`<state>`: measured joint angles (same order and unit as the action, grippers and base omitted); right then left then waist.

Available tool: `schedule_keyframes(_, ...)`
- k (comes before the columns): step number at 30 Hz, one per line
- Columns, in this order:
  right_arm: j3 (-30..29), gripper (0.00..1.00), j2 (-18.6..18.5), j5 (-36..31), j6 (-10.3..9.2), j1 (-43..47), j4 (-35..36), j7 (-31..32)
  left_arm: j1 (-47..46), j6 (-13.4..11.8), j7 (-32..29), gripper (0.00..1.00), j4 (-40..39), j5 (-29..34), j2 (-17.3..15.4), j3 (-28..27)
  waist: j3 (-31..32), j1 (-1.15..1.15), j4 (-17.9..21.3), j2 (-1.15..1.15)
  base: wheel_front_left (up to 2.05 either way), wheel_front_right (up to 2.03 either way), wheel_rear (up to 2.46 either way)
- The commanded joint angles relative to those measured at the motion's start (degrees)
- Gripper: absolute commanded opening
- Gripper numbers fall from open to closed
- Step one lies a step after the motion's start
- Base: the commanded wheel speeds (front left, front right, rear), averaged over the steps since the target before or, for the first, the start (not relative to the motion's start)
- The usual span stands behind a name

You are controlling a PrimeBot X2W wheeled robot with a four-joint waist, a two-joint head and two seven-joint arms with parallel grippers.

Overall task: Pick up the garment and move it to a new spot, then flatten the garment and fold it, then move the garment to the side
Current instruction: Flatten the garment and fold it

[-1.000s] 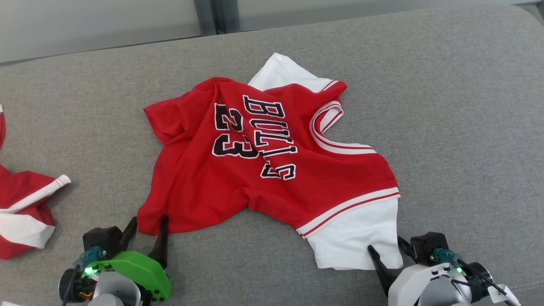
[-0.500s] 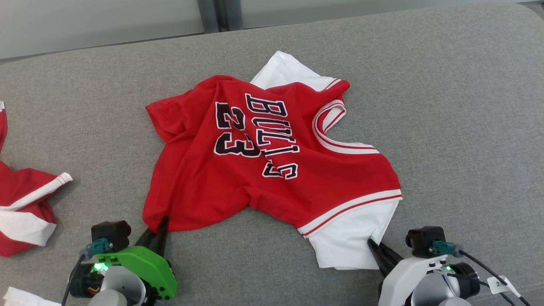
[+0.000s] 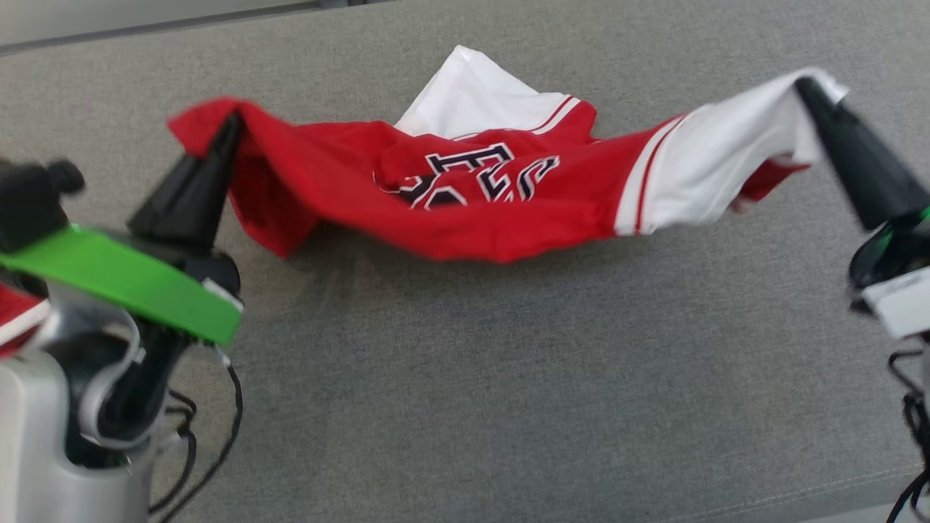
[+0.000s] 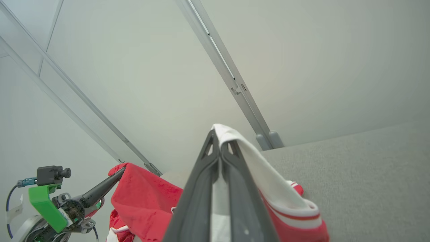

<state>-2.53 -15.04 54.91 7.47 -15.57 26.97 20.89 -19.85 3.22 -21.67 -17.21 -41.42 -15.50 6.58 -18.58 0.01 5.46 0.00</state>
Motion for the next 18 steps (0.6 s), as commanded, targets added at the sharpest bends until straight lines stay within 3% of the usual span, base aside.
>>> schedule_keyframes(1,-1.84,0.00,-1.03,0.31,0.05,-5.29,0.33,1.83,-5.41,-0.93,-2.53,0.00,-1.00,-1.39,-0.80,-0.50,-5.57,-0.01,-0.19,0.00,0.00,0.00,0.00)
schedule_keyframes(5,-4.94,0.00,-0.61,1.74,0.05,-21.37,-3.75,7.81,-20.18,-3.18,-8.82,0.00,0.87,-3.97,-1.05,-1.12,-11.59,-0.01,-0.93,0.00,0.00,0.00,0.00)
schedule_keyframes(9,-8.07,0.00,1.52,-3.31,0.05,-41.15,-15.47,12.99,-36.33,-4.49,-11.74,0.00,9.63,-4.05,-0.22,-0.50,-17.63,-0.01,-2.62,0.00,0.00,0.00,0.00)
schedule_keyframes(14,-8.47,0.00,5.55,-17.74,0.05,-63.48,-31.77,11.17,-54.25,-5.58,-7.26,0.00,26.26,-0.76,1.80,-0.64,-23.02,-0.01,-4.62,0.00,0.00,0.00,0.00)
schedule_keyframes(18,-9.35,0.00,7.75,-27.56,0.05,-79.51,-41.99,3.49,-67.59,-5.14,1.52,0.00,37.75,3.68,4.00,0.35,-27.28,-0.01,-6.95,0.00,0.00,0.00,0.00)
